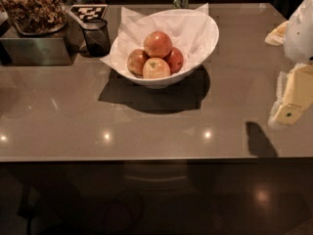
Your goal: Pick apple from white bowl
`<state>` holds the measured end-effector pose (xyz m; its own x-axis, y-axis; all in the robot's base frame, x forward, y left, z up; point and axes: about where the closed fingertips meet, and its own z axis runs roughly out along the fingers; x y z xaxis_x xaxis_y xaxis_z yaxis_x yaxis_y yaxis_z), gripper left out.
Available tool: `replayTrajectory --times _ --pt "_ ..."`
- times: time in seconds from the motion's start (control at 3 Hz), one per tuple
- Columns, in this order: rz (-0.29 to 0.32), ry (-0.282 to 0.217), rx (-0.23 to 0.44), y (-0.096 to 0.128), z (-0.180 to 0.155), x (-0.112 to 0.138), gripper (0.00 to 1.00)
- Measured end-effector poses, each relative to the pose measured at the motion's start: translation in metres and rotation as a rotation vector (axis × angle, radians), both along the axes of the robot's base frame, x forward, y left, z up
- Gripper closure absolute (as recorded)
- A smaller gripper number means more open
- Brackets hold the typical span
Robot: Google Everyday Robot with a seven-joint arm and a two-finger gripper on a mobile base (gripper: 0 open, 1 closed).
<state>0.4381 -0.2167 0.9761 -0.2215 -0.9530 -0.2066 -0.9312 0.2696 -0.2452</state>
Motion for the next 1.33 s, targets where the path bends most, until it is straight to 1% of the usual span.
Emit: replayTrajectory --times 0.33,0.67,1.0,1.33 --pt "0.0 0.0 0.0 0.0 0.0 0.0 0.0" --pt "-0.041 -0.083 0.066 0.001 0.011 0.016 0.0" --pt "-0.163 -0.219 0.258 -0.008 0.036 0.058 0.0" --pt "-0.238 -0.322 0.449 -0.007 0.065 0.119 0.0"
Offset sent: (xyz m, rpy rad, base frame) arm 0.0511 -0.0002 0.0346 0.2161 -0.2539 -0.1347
